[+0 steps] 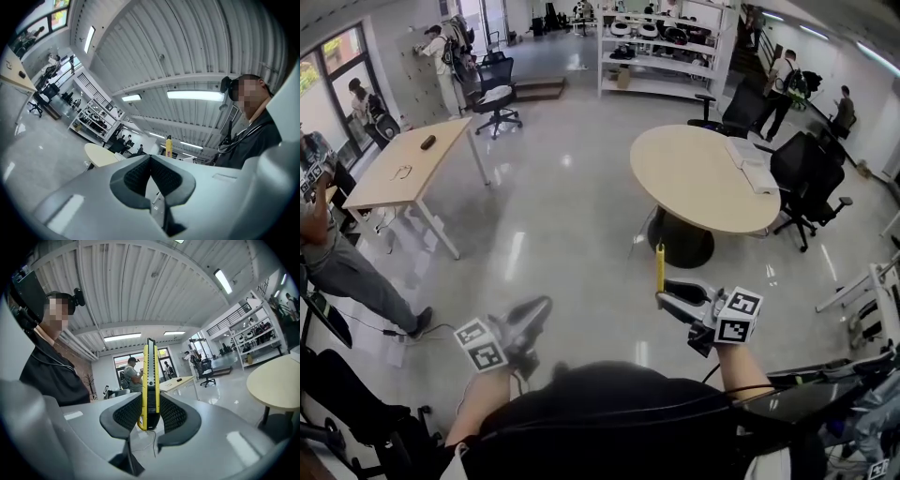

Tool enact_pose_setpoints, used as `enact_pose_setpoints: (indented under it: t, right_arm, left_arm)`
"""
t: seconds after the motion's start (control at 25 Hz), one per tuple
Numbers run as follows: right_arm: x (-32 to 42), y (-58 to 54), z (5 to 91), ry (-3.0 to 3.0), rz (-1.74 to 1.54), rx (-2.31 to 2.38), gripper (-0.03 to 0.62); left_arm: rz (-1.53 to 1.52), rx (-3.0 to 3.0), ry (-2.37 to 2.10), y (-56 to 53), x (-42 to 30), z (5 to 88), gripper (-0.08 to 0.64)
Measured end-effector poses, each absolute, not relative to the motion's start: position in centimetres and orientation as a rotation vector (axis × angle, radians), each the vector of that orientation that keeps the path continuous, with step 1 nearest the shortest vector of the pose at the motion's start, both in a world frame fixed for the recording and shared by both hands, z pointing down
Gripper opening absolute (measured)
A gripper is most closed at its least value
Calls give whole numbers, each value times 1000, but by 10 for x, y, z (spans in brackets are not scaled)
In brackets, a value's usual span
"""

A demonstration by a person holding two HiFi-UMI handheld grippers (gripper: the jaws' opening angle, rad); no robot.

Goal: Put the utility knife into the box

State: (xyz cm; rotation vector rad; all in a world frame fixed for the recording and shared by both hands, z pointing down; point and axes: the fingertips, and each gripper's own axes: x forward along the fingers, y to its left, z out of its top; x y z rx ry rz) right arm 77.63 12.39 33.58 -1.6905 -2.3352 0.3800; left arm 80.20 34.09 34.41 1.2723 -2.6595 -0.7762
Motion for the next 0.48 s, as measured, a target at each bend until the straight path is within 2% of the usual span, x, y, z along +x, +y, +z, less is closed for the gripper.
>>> enact_pose_setpoints:
  t: [0.48]
  right_arm:
    - [645, 303, 301, -2381, 358, -1708, 132]
  left_arm:
    - [-705, 1338, -2696, 513, 668, 329, -2]
